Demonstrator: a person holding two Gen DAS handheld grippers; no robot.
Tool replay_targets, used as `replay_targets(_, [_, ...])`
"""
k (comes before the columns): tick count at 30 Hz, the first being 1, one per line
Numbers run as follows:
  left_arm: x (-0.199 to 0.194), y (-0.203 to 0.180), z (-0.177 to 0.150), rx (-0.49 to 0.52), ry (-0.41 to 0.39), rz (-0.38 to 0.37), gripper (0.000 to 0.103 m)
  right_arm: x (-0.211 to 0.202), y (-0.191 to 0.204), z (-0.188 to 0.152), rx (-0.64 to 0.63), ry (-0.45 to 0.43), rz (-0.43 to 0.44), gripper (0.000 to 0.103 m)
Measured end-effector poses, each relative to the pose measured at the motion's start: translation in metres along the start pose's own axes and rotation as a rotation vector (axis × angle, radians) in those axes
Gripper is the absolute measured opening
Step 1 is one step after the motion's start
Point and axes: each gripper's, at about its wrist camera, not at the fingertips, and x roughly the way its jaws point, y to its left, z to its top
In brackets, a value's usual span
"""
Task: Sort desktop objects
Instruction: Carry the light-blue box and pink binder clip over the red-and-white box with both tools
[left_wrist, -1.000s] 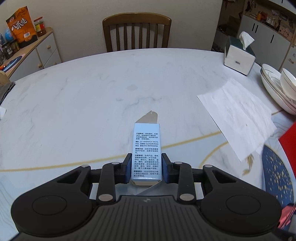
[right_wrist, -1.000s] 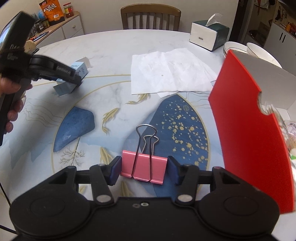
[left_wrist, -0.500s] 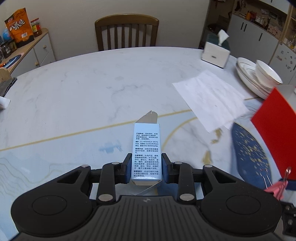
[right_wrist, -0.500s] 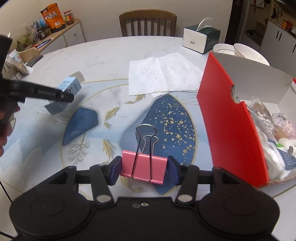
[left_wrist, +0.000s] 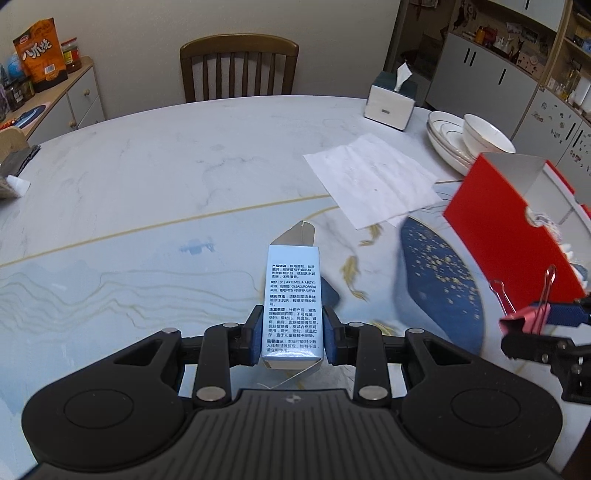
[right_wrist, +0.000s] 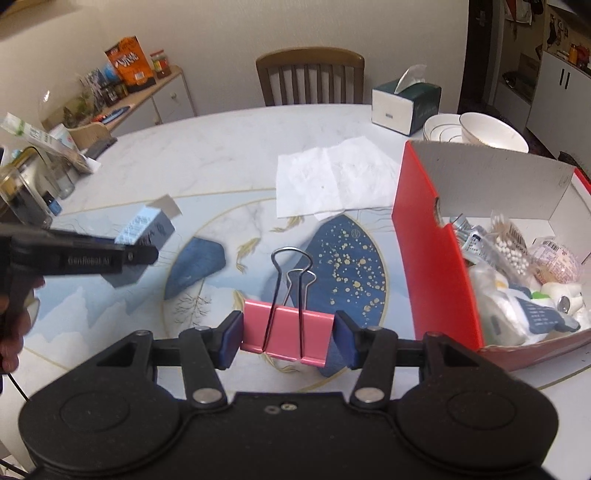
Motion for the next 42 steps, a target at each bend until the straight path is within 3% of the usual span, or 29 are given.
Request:
replay_targets(10, [-0.029,-0.039,-0.019,0.012,-0.005,-0.007,0.03,-0.027,-0.02,-0.005,0.006,-0.012,0.034,0.051])
replay_targets(21, [-0.045,-0.097,-0.016,0.059,-0.029,-0.035,0.03,-0.059,-0.059,-0.003,0.025,-0.083,0.063,0.051])
replay_targets(42, [-0.016,-0.24,0.033,0.241,-0.083,-0.125,0.03,-0.093,-0.196,0.002,0.098,-0.175,-0.055,0.052])
